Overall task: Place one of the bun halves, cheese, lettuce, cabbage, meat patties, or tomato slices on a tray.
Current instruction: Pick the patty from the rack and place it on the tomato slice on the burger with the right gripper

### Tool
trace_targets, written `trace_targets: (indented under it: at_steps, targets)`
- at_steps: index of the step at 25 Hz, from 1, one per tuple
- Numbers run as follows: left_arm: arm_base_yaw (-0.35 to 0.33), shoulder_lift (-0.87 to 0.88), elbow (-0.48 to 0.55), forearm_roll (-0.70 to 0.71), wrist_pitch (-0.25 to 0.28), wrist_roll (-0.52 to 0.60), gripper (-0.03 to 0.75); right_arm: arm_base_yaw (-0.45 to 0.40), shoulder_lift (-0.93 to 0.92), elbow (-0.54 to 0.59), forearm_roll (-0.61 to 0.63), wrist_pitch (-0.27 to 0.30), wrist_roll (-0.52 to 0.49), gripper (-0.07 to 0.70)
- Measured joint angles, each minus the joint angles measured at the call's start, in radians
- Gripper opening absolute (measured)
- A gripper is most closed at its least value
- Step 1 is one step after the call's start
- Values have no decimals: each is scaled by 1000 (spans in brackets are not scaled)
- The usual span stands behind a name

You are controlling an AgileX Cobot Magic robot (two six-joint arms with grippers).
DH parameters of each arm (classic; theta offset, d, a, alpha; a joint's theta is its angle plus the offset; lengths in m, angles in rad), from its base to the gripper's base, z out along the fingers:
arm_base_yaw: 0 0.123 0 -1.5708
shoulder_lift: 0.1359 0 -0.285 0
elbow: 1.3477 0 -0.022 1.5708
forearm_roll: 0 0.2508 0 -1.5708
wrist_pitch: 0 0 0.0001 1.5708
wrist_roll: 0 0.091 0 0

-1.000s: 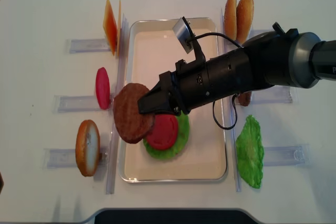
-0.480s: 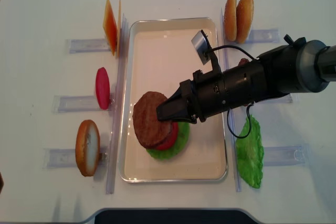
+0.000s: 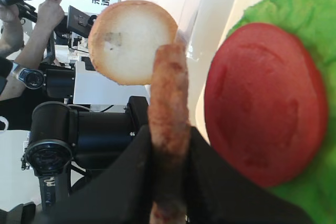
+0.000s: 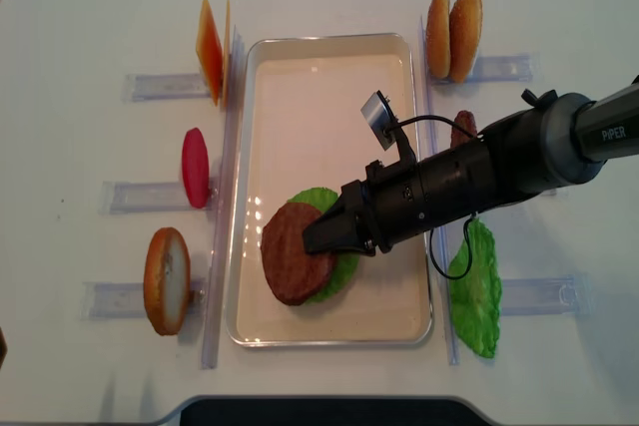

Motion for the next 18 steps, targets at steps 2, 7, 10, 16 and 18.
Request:
trace_targets:
  at_steps: [2, 7, 10, 16, 18]
  targets:
    - [0, 0, 0, 0, 0, 0, 391, -8, 5, 0, 0, 0, -4, 139]
    - [0, 0, 0, 0, 0, 0, 391, -36, 11, 0, 0, -5, -15, 139]
    - [0, 0, 0, 0, 0, 0, 391, -46, 11, 0, 0, -11, -24, 139]
    - [0, 0, 0, 0, 0, 0, 391, -46, 11, 0, 0, -19, -26, 138]
    - [0, 0, 0, 0, 0, 0, 391, -46, 11, 0, 0, -19, -26, 138]
